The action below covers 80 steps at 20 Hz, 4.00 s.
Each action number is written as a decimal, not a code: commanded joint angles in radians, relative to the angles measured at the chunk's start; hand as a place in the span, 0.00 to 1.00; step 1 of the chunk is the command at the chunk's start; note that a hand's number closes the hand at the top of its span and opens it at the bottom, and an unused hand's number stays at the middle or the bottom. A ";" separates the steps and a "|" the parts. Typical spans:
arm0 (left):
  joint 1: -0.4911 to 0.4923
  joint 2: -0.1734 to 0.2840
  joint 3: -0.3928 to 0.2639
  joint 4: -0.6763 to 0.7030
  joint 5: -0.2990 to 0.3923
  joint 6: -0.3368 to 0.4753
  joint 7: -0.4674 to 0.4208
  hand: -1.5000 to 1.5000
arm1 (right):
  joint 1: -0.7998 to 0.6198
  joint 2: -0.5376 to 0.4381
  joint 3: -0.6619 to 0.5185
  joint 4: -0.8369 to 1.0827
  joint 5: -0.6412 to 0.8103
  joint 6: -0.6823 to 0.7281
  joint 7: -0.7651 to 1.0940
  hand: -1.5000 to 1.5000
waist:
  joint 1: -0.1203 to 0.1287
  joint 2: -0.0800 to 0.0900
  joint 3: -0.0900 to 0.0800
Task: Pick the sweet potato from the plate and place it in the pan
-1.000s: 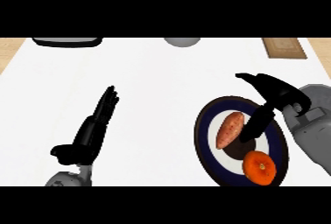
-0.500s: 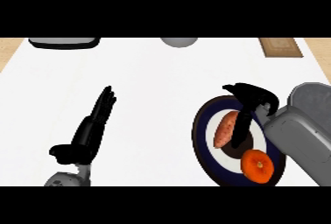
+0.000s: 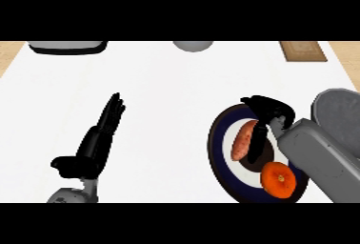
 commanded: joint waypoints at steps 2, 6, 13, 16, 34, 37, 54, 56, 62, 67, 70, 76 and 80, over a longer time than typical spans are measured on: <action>0.024 0.023 0.045 0.021 0.018 -0.060 -0.054 0.50 | 0.028 0.038 -0.064 0.015 0.059 0.031 0.059 0.00 | -0.002 0.000 0.000; 0.035 -0.036 0.010 0.031 -0.033 -0.013 -0.062 0.50 | 0.094 0.084 -0.046 -0.005 0.153 0.005 0.043 0.00 | -0.005 0.000 0.000; 0.069 0.007 0.054 -0.022 0.004 -0.076 -0.049 0.50 | 0.062 0.181 -0.068 0.208 0.226 0.003 -0.007 0.00 | 0.006 0.002 0.000; 0.045 -0.017 0.031 -0.024 -0.025 -0.054 -0.026 0.50 | 0.069 0.169 -0.068 0.233 0.183 0.125 -0.051 1.00 | 0.006 0.001 0.000; -0.008 -0.039 0.068 0.023 -0.046 -0.070 -0.007 0.50 | 0.115 0.127 -0.100 0.103 0.549 -0.085 -0.239 1.00 | -0.008 0.000 0.001; 0.020 -0.056 0.059 0.002 -0.054 -0.043 -0.001 0.50 | 0.089 0.192 -0.172 0.056 0.596 -0.283 -0.112 1.00 | -0.014 -0.005 0.001; 0.086 -0.055 0.032 -0.105 -0.072 -0.038 0.029 0.50 | 0.124 0.271 -0.292 -0.306 1.113 -0.610 0.229 1.00 | -0.012 -0.008 0.001; 0.114 -0.052 0.032 -0.081 -0.071 -0.049 -0.006 0.50 | 0.181 0.281 -0.336 -0.320 1.128 -0.677 0.197 1.00 | -0.013 -0.004 0.001; 0.075 -0.039 0.059 -0.072 -0.056 -0.070 -0.003 0.50 | 0.337 0.228 -0.529 -0.275 1.089 -0.866 0.006 1.00 | -0.010 0.003 0.002; 0.077 -0.029 0.089 0.003 -0.043 -0.107 -0.065 0.50 | 0.414 0.163 -0.611 -0.265 1.103 -0.921 -0.115 1.00 | -0.008 0.002 0.000; 0.051 -0.033 0.078 -0.051 -0.040 -0.105 0.010 0.50 | 0.388 0.115 -0.688 -0.114 1.120 -0.974 -0.164 1.00 | 0.001 0.003 0.001; 0.026 -0.074 0.061 -0.012 -0.072 -0.072 -0.018 0.50 | 0.375 0.035 -0.860 0.128 0.929 -1.242 -0.403 1.00 | 0.005 0.007 0.003; 0.021 -0.063 0.075 -0.036 -0.078 -0.076 0.028 0.50 | 0.302 -0.022 -0.905 0.288 0.765 -1.258 -0.606 1.00 | 0.003 0.003 0.001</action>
